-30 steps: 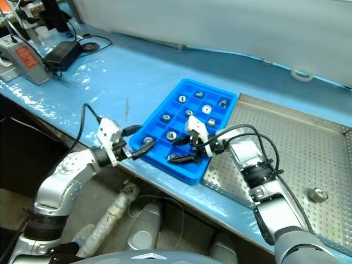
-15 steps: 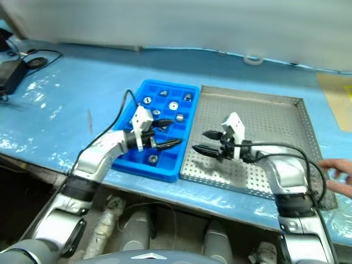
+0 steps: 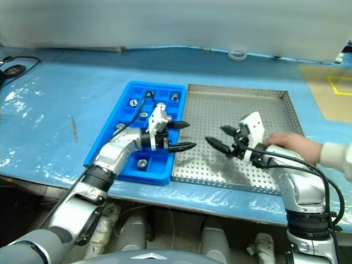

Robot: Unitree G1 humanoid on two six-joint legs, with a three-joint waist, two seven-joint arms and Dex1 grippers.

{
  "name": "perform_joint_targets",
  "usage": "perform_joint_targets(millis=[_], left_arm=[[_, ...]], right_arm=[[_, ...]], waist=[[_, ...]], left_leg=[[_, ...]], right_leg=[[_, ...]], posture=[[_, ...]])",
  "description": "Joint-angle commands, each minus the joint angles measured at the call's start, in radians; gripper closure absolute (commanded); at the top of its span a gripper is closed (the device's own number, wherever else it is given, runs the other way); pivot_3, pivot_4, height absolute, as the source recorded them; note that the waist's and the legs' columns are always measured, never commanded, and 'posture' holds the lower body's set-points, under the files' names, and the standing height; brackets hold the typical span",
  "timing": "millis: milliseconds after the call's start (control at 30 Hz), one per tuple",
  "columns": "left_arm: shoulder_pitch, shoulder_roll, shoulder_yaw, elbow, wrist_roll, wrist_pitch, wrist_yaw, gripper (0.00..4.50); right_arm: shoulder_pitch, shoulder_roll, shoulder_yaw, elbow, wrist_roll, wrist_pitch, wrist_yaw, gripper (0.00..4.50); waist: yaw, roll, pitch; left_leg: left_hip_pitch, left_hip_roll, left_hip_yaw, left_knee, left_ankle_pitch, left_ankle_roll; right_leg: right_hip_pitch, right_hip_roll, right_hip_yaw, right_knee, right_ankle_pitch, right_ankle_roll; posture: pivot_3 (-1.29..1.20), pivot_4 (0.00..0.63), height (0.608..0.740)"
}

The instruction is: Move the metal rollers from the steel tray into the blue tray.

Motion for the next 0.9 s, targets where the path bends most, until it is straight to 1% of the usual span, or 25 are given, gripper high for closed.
perform_joint_targets(millis=[33,133,367,433,500,567,633,900], left_arm=[[-0.029,-0.005,0.020,0.012,0.012,-0.047,-0.003,0.00],[-0.046,-0.009,0.029,0.044,0.022,-0.072,0.007,0.00],[-0.071,-0.030,0.027,0.086,0.039,-0.110,0.001,0.00],[-0.074,-0.031,0.030,0.093,0.040,-0.115,-0.001,0.00],[-0.081,-0.036,0.031,0.105,0.043,-0.121,-0.002,0.00],[-0.087,-0.042,0.031,0.110,0.044,-0.123,-0.003,0.00],[-0.089,-0.046,0.031,0.111,0.045,-0.124,-0.005,0.00],[-0.078,-0.035,0.041,0.105,0.054,-0.124,-0.010,0.00]], right_arm=[[-0.021,-0.001,-0.032,0.012,-0.018,-0.041,-0.058,0.55],[-0.020,-0.010,-0.026,0.020,-0.032,-0.055,-0.081,0.55],[0.003,-0.027,-0.058,0.052,-0.046,-0.085,-0.115,0.55],[0.003,-0.038,-0.054,0.068,-0.060,-0.093,-0.123,0.55],[-0.001,-0.043,-0.051,0.079,-0.062,-0.103,-0.122,0.55],[-0.005,-0.048,-0.048,0.082,-0.061,-0.109,-0.118,0.55],[-0.010,-0.050,-0.047,0.086,-0.060,-0.112,-0.117,0.55],[-0.030,-0.034,-0.014,0.123,-0.084,-0.142,-0.115,0.55]], waist=[[-0.001,0.000,0.000],[-0.002,0.000,0.000],[-0.002,0.000,0.000],[-0.003,0.000,0.000],[-0.003,0.000,0.000],[-0.003,0.000,0.000],[-0.003,0.000,0.000],[-0.002,0.000,0.000]], left_leg=[[0.000,0.000,0.000,0.000,0.000,0.000],[0.001,0.000,0.000,0.000,0.000,0.000],[0.000,0.000,0.000,0.000,0.000,0.000],[0.000,0.000,0.000,-0.001,0.000,0.000],[0.000,0.000,0.001,-0.001,0.000,0.001],[0.000,0.000,0.001,0.000,0.000,0.001],[0.000,0.000,0.001,0.000,0.000,0.001],[-0.001,0.000,0.001,0.000,0.000,0.001]], right_leg=[[0.000,0.000,0.000,0.000,0.000,0.000],[0.000,0.000,0.000,0.000,0.000,0.000],[0.000,0.000,0.000,0.000,0.000,0.000],[0.000,0.000,0.000,0.000,0.004,-0.006],[0.000,0.000,0.000,0.000,0.004,-0.006],[0.000,0.000,0.000,-0.001,0.004,-0.006],[0.000,0.000,0.000,-0.001,0.000,0.000],[0.000,0.000,0.000,-0.001,0.001,-0.001]], posture=[[-0.28,0.150,0.740],[-0.30,0.150,0.740],[-0.31,0.150,0.740],[-0.31,0.150,0.740],[-0.31,0.150,0.740],[-0.31,0.150,0.740],[-0.31,0.150,0.740],[-0.29,0.150,0.740]])
